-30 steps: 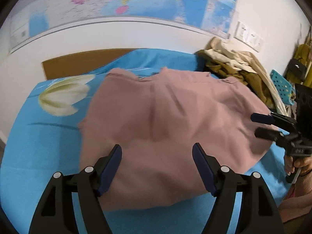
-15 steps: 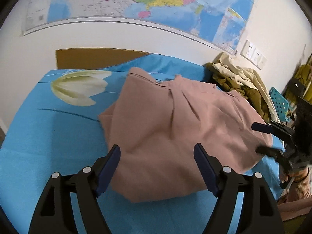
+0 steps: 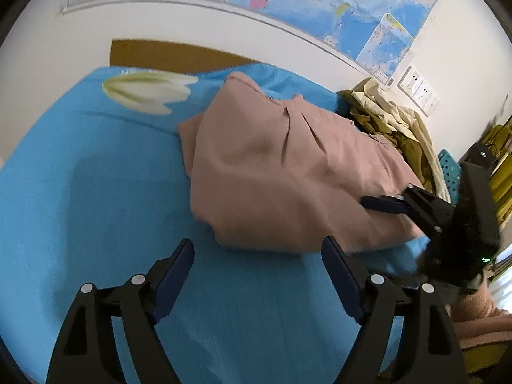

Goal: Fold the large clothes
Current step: 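Fold the jacket side over with the right tool while the left tool pushes it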

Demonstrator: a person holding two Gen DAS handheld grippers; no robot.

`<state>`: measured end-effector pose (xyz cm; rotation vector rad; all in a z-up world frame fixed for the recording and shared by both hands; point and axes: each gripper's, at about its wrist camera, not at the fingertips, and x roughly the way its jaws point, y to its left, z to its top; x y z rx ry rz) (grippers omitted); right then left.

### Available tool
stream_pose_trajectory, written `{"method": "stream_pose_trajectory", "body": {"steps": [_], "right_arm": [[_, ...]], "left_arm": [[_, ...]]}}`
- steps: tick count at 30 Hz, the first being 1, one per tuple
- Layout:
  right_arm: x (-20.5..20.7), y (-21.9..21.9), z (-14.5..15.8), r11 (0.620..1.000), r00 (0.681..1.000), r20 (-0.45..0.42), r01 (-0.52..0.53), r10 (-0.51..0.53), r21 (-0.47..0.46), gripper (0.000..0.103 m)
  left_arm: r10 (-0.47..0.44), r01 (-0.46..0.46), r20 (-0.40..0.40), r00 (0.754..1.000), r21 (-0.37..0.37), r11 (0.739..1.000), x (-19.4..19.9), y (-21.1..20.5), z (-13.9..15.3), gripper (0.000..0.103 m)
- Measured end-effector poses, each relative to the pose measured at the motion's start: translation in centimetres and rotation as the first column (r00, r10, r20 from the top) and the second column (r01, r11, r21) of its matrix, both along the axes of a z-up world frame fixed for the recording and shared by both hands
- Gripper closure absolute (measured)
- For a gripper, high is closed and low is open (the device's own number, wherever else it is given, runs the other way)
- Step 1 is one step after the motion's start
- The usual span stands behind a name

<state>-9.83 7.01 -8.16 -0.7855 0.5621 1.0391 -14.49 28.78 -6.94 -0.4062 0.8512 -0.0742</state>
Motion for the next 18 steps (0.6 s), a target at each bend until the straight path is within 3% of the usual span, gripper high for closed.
{"method": "stream_pose_trajectory", "body": {"steps": [1, 2, 3, 5, 6, 10, 12, 14, 18], "right_arm": [[0.1, 0.0, 0.0, 1.000, 1.000, 0.004, 0.000, 0.000, 0.009, 0.042], [0.5, -0.2, 0.3, 1.000, 1.000, -0.016, 0.012, -0.012, 0.023, 0.055], [0.9, -0.2, 0.7, 0.999, 0.999, -0.039, 0.024, -0.023, 0.036, 0.060], [2.0, -0.6, 1.9, 0.995, 0.993, -0.118, 0.039, -0.028, 0.090, 0.081], [2.5, -0.8, 2.4, 0.992, 0.989, -0.145, 0.051, -0.034, 0.113, 0.084], [3.9, -1.5, 3.8, 0.976, 0.971, -0.229, 0.109, -0.065, 0.186, 0.084], [3.7, -1.4, 3.7, 0.977, 0.971, -0.232, 0.109, -0.065, 0.183, 0.084], [3.2, -1.5, 3.4, 0.978, 0.970, -0.236, 0.109, -0.064, 0.180, 0.082], [3.6, -1.6, 3.1, 0.974, 0.961, -0.268, 0.123, -0.069, 0.191, 0.077]], "left_arm": [[-0.010, 0.010, -0.002, 1.000, -0.020, 1.000, 0.0, -0.1, -0.2, 0.024], [-0.026, 0.025, -0.006, 1.000, -0.055, 0.998, 0.0, -0.2, -0.5, 0.024], [-0.033, 0.033, -0.009, 0.999, -0.072, 0.997, 0.0, -0.5, -0.7, 0.024], [-0.058, 0.055, -0.019, 0.998, -0.124, 0.991, 0.5, -1.0, -1.2, 0.024], [-0.066, 0.063, -0.017, 0.998, -0.137, 0.989, 0.8, -1.4, -1.3, 0.024], [-0.109, 0.111, 0.021, 0.994, -0.239, 0.965, 2.8, -2.3, -1.5, 0.021], [-0.069, 0.072, 0.020, 0.997, -0.278, 0.958, 4.0, -1.9, -1.9, 0.019], [-0.044, 0.049, 0.022, 0.999, -0.364, 0.930, 5.1, -1.2, -2.4, 0.018], [0.000, 0.024, 0.054, 0.999, -0.446, 0.895, 5.9, -0.2, -2.1, 0.014]]}}
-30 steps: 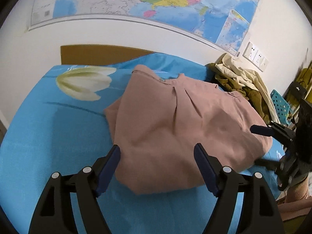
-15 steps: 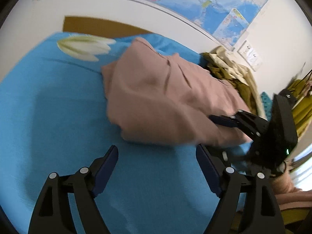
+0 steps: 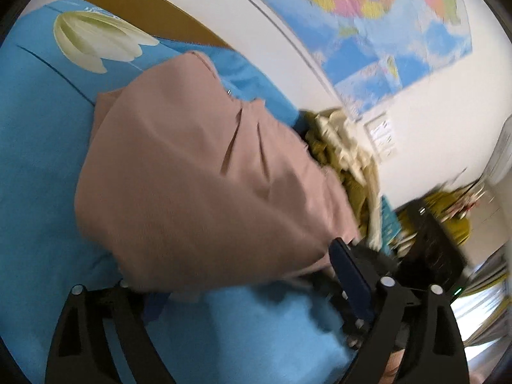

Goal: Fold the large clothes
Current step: 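Fold the jacket side over with the right tool while the left tool pushes it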

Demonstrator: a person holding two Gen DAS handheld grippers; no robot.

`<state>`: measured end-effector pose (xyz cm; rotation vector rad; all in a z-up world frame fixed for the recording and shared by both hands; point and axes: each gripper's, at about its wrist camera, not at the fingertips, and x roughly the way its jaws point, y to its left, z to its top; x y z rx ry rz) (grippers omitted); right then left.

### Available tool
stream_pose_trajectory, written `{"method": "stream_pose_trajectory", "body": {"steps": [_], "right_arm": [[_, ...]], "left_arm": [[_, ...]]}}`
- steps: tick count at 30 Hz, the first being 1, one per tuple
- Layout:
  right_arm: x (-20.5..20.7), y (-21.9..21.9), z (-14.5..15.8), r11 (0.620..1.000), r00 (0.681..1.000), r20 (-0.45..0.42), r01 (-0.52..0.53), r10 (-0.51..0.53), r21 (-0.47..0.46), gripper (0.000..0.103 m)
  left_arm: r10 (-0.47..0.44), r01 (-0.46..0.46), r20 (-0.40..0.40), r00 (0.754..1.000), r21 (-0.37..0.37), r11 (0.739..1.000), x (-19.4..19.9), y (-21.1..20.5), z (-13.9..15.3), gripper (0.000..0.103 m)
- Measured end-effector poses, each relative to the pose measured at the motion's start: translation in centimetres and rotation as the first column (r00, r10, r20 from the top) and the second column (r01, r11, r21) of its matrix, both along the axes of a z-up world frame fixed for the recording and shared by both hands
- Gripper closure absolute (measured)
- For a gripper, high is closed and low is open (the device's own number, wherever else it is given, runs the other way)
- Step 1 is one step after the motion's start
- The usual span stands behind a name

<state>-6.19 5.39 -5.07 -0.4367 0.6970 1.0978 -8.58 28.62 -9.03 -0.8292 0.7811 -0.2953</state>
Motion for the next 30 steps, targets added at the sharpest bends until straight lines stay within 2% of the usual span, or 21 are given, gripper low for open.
{"method": "stream_pose_trajectory", "body": {"steps": [3, 6, 8, 9, 12, 13, 14, 17, 19, 20, 22, 23, 24, 26, 30], "right_arm": [[0.6, -0.3, -0.1, 0.999, 0.999, -0.052, 0.007, -0.005, 0.032, 0.074], [0.8, -0.6, -0.1, 0.998, 0.995, -0.095, 0.015, -0.010, 0.054, 0.071], [0.7, -1.4, 0.2, 0.997, 0.992, -0.124, 0.028, -0.018, 0.075, 0.061], [0.8, -1.9, 0.5, 0.995, 0.990, -0.140, 0.032, -0.018, 0.098, 0.060], [0.8, -5.5, 1.5, 0.979, 0.973, -0.228, 0.074, -0.030, 0.189, 0.051], [0.9, -7.7, 1.7, 0.968, 0.961, -0.272, 0.109, -0.044, 0.226, 0.045], [1.1, -9.2, 1.7, 0.959, 0.951, -0.305, 0.138, -0.058, 0.248, 0.041], [1.7, -15.3, 0.7, 0.913, 0.880, -0.456, 0.286, -0.130, 0.292, 0.037], [1.9, -19.2, -0.4, 0.868, 0.822, -0.536, 0.399, -0.196, 0.295, 0.037], [1.9, -21.6, -1.2, 0.834, 0.771, -0.595, 0.470, -0.227, 0.290, 0.034], [2.2, -24.1, -2.3, 0.786, 0.710, -0.658, 0.546, -0.252, 0.289, 0.031], [2.1, -25.6, -3.0, 0.748, 0.669, -0.692, 0.599, -0.270, 0.286, 0.031], [2.2, -26.2, -3.4, 0.728, 0.647, -0.707, 0.626, -0.286, 0.279, 0.031], [2.5, -26.5, -3.7, 0.703, 0.624, -0.715, 0.660, -0.315, 0.266, 0.034], [3.7, -24.8, -3.5, 0.680, 0.618, -0.661, 0.701, -0.425, 0.217, 0.031]], "left_arm": [[0.026, -0.026, 0.008, 1.000, -0.047, 0.999, 0.8, 0.4, -0.1, 0.014], [0.025, -0.025, -0.006, 1.000, -0.036, 0.999, 1.9, 0.1, 0.0, 0.014], [0.027, -0.027, -0.018, 0.999, 0.006, 1.000, 3.0, -0.3, -0.2, 0.014], [0.027, -0.026, -0.025, 0.999, 0.051, 0.998, 3.7, -0.8, -0.1, 0.014], [0.022, -0.015, -0.041, 0.999, 0.150, 0.989, 5.1, -1.6, -0.2, 0.022], [0.026, -0.018, -0.047, 0.999, 0.162, 0.987, 5.2, -1.6, -0.2, 0.027], [0.034, -0.023, -0.059, 0.998, 0.180, 0.983, 5.3, -1.5, -0.3, 0.038], [0.055, -0.039, -0.077, 0.996, 0.198, 0.979, 5.0, -1.1, -0.8, 0.058], [0.064, -0.047, -0.078, 0.995, 0.206, 0.977, 4.6, -0.8, -1.0, 0.064], [0.067, -0.050, -0.079, 0.995, 0.204, 0.978, 4.5, -0.7, -1.1, 0.064], [0.070, -0.050, -0.085, 0.994, 0.216, 0.975, 4.4, -0.8, -1.0, 0.065], [0.069, -0.049, -0.086, 0.994, 0.225, 0.973, 4.3, -0.8, -0.9, 0.065], [0.067, -0.045, -0.086, 0.994, 0.236, 0.971, 4.4, -1.0, -0.8, 0.065], [0.066, -0.043, -0.085, 0.994, 0.249, 0.968, 4.4, -1.2, -0.8, 0.065], [0.056, -0.034, -0.082, 0.995, 0.244, 0.969, 4.4, -1.1, -0.9, 0.065]]}}
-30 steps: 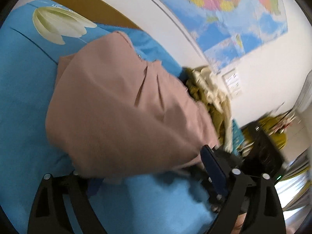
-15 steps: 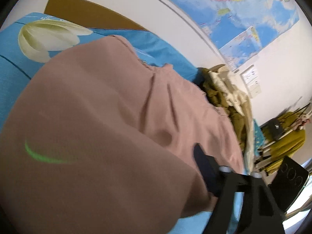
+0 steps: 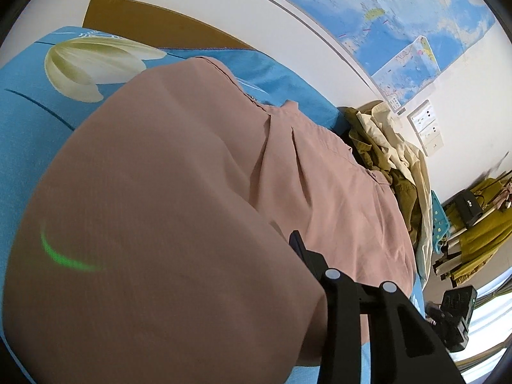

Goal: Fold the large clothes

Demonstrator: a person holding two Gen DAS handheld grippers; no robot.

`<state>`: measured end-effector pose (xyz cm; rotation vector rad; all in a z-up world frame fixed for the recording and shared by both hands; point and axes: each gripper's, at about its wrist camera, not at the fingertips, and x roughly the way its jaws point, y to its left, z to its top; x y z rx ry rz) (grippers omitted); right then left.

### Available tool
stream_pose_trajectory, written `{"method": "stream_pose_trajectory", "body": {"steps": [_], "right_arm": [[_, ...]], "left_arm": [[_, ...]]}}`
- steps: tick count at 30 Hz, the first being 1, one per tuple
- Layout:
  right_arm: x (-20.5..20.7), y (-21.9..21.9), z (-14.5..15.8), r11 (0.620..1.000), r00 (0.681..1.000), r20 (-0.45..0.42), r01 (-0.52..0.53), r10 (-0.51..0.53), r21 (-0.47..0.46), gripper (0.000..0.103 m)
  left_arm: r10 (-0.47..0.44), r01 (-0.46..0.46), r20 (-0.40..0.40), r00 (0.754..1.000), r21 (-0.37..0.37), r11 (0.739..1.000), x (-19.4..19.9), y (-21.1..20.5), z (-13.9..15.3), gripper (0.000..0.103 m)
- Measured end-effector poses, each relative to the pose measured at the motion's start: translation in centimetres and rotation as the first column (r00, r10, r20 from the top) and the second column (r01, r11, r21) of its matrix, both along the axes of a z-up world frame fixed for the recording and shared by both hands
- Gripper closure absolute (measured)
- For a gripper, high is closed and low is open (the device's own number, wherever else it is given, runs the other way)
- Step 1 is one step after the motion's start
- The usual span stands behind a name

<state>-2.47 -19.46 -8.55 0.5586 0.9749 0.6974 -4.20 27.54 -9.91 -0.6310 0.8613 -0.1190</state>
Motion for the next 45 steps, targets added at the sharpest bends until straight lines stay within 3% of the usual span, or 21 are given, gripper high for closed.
{"method": "stream_pose_trajectory", "body": {"steps": [7, 9, 13, 16, 20, 25, 34, 36, 39, 41, 45], "right_arm": [[0.4, 3.9, -0.1, 0.975, 0.978, 0.146, 0.167, -0.146, -0.145, 0.015], [1.2, 4.1, -0.3, 0.975, 0.975, 0.147, 0.183, -0.165, -0.122, 0.015], [2.9, 3.6, -0.6, 0.984, 0.978, 0.113, 0.177, -0.176, -0.003, 0.027], [3.6, 4.1, -0.4, 0.988, 0.982, 0.111, 0.155, -0.152, -0.019, 0.036], [4.2, 4.1, -0.4, 0.990, 0.985, 0.111, 0.140, -0.135, -0.033, 0.051], [4.3, 3.8, -0.9, 0.992, 0.988, 0.097, 0.123, -0.119, -0.037, 0.064], [4.9, 4.3, -0.9, 0.995, 0.992, 0.089, 0.096, -0.092, -0.039, 0.052], [5.0, 4.5, -0.8, 0.994, 0.992, 0.091, 0.096, -0.091, -0.047, 0.052], [5.1, 4.5, -0.9, 0.994, 0.992, 0.086, 0.095, -0.090, -0.050, 0.065], [5.2, 4.5, -0.7, 0.996, 0.993, 0.087, 0.083, -0.080, -0.040, 0.075], [4.5, 4.8, 0.4, 0.997, 0.991, 0.125, 0.059, -0.053, -0.046, 0.082]], "left_arm": [[-0.017, 0.017, 0.012, 1.000, -0.008, 1.000, -0.1, 0.0, -0.1, 0.060], [-0.026, 0.027, 0.016, 1.000, -0.005, 1.000, 0.0, -0.1, -0.1, 0.056], [-0.047, 0.047, 0.019, 0.999, 0.018, 0.999, 0.2, -0.5, 0.1, 0.047], [-0.038, 0.038, 0.008, 0.999, 0.053, 0.998, 0.6, -0.9, 0.4, 0.043], [-0.022, 0.022, 0.000, 1.000, 0.178, 0.984, 1.3, -2.8, 0.7, 0.034], [-0.009, 0.012, -0.012, 1.000, 0.253, 0.967, 1.6, -3.9, 0.7, 0.034], [0.010, -0.003, -0.022, 1.000, 0.277, 0.961, 1.9, -4.3, 0.8, 0.033], [0.013, -0.006, -0.022, 1.000, 0.283, 0.959, 2.0, -4.4, 0.8, 0.034], [0.025, -0.014, -0.032, 0.999, 0.288, 0.958, 2.0, -4.4, 0.8, 0.037], [0.036, -0.022, -0.040, 0.999, 0.303, 0.953, 2.0, -4.4, 0.9, 0.048], [0.048, -0.033, -0.047, 0.998, 0.288, 0.957, 1.7, -3.8, 1.0, 0.065]]}}
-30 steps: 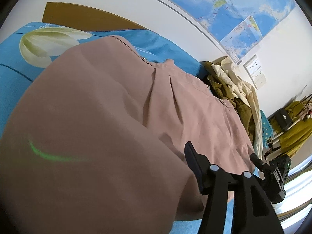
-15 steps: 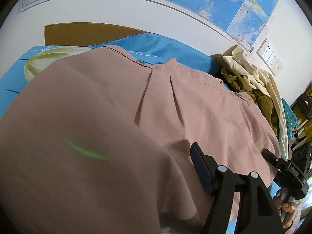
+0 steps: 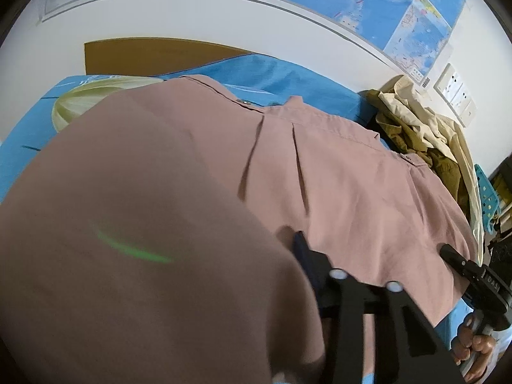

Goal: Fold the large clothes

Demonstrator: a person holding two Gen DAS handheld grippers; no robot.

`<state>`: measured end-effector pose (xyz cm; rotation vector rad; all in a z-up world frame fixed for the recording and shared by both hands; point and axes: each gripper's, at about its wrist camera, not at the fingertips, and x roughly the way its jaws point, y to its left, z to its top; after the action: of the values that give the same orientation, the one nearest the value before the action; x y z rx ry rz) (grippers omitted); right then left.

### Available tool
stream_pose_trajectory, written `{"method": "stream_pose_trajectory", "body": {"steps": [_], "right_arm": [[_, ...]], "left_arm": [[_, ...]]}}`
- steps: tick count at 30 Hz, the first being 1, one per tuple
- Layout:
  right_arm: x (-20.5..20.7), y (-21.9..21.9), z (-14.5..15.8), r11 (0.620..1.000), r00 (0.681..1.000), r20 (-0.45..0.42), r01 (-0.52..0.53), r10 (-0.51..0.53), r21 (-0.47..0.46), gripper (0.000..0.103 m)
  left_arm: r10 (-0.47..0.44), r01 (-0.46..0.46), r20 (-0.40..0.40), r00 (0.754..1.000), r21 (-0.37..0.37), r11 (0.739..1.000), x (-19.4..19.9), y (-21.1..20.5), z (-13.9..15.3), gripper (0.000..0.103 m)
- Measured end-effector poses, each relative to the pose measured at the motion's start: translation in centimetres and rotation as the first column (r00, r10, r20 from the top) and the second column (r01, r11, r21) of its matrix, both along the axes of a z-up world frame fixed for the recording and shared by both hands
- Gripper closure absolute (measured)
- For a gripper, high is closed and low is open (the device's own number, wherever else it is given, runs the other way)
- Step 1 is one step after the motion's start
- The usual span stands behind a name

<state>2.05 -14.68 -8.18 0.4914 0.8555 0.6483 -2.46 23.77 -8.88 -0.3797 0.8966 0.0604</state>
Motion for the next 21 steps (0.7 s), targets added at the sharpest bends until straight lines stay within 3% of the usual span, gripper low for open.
{"method": "stream_pose_trajectory", "body": {"steps": [3, 7, 11, 21], "right_arm": [[0.2, 0.1, 0.2, 1.000, 1.000, -0.002, -0.011, 0.011, -0.013, 0.079], [1.2, -0.1, -0.8, 1.000, 0.998, -0.057, -0.013, 0.013, 0.005, 0.064], [1.6, 0.4, -1.1, 1.000, 0.998, -0.058, -0.017, 0.017, 0.003, 0.054], [1.7, 0.7, -1.2, 1.000, 0.999, -0.051, -0.017, 0.018, 0.016, 0.053]], "left_arm": [[-0.008, 0.008, 0.007, 1.000, 0.001, 1.000, -0.2, 0.1, 0.4, 0.068], [-0.010, 0.010, 0.002, 1.000, 0.000, 1.000, 0.0, 0.2, 0.2, 0.067], [-0.010, 0.010, -0.007, 1.000, -0.012, 1.000, 0.3, 0.4, -0.2, 0.063], [-0.016, 0.016, -0.003, 1.000, 0.009, 1.000, 0.8, 0.1, -0.1, 0.057]]}}
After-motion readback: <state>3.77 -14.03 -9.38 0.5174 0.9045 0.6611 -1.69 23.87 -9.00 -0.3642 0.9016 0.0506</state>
